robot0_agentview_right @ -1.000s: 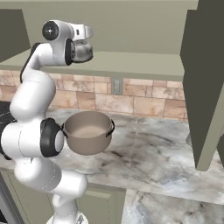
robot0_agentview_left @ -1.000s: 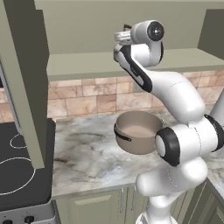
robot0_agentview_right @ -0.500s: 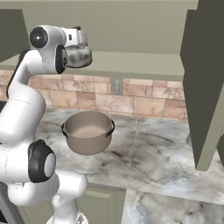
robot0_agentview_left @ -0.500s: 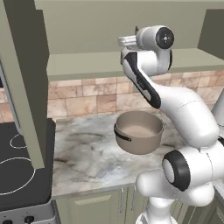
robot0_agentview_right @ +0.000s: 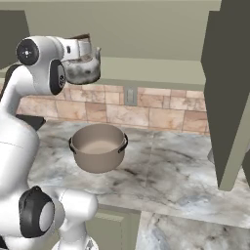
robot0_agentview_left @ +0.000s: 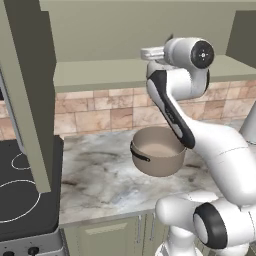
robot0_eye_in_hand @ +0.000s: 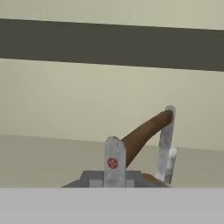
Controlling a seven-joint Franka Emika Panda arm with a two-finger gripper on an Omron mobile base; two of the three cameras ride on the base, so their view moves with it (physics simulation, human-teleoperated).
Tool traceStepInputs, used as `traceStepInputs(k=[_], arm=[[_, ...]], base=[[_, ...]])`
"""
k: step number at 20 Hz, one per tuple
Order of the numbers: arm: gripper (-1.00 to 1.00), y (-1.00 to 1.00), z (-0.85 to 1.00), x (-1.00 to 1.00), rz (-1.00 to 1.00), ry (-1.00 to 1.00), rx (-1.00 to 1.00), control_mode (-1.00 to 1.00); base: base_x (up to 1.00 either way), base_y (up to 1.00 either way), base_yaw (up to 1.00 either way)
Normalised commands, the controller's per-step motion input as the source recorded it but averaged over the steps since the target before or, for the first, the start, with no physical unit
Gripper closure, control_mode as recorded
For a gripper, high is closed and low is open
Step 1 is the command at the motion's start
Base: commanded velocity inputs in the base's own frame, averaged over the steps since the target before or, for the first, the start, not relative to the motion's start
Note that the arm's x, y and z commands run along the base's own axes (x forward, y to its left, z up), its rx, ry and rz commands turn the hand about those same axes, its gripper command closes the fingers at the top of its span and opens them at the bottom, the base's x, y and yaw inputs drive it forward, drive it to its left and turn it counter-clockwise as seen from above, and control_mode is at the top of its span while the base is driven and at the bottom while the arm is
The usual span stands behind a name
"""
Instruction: Pick the kettle from the cabinet and place it on a stove burner. Then pick the pot from the counter and place it on another stove burner. Finally, turn both burners on.
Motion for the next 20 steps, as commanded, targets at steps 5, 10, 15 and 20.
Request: traceStepInputs(k=[5, 10, 15, 20], arm=[[1.0, 0.0, 0.0, -0.66, -0.01, 0.0, 0.02, -1.0], [1.0, 0.0, 0.0, -0.62, 0.0, 0.0, 0.02, -1.0], [1.0, 0.0, -0.04, -0.58, 0.0, 0.0, 0.0, -1.0], [1.0, 0.0, -0.13, -0.5, 0.0, 0.0, 0.0, -1.0]], base=[[0.0, 0.0, 0.0], [0.0, 0.0, 0.0], [0.0, 0.0, 0.0], [0.0, 0.0, 0.0]])
